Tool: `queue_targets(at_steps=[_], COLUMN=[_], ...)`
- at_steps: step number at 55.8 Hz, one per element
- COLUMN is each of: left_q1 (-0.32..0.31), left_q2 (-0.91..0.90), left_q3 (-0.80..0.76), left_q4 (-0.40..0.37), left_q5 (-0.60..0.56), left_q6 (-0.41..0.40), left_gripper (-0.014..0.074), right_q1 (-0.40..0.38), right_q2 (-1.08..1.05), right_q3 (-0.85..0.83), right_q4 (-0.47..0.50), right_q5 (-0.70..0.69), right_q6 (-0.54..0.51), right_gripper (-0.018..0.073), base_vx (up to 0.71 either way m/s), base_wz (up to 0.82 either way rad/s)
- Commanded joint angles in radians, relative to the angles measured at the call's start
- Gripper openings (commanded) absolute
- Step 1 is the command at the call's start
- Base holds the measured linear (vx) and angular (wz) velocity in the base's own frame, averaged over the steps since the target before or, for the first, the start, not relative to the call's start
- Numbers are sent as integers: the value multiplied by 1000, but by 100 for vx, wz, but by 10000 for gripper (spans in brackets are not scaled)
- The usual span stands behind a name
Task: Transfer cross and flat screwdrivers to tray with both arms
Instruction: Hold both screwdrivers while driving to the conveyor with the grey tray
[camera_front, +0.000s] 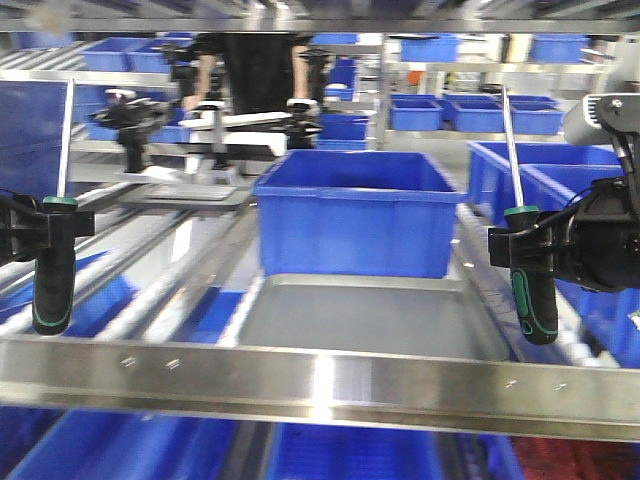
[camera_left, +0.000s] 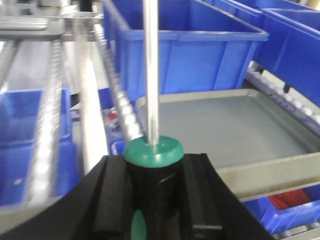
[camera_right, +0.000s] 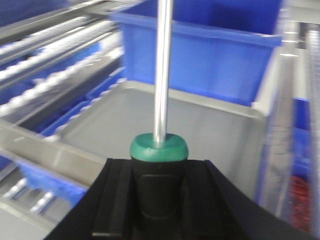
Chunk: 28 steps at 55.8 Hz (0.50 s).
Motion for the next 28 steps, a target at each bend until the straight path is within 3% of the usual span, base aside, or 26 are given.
queue_targets(at_steps=[1, 28], left_q1=[-4, -4], left_q2=[-27, -27], left_q3=[-38, -38], left_q4=[-39, -39], left_q5=[-73, -73], left_q6=[-1, -1], left_gripper=[3, 3], right_q1=[-2, -2], right_q2=[-29, -29], right_q3=[-31, -31], right_q4=[6, 6], right_q5=[-88, -88], right_q6=[-3, -3], right_gripper=[-8, -8], base_vx=[23, 23], base_wz=[-40, -25])
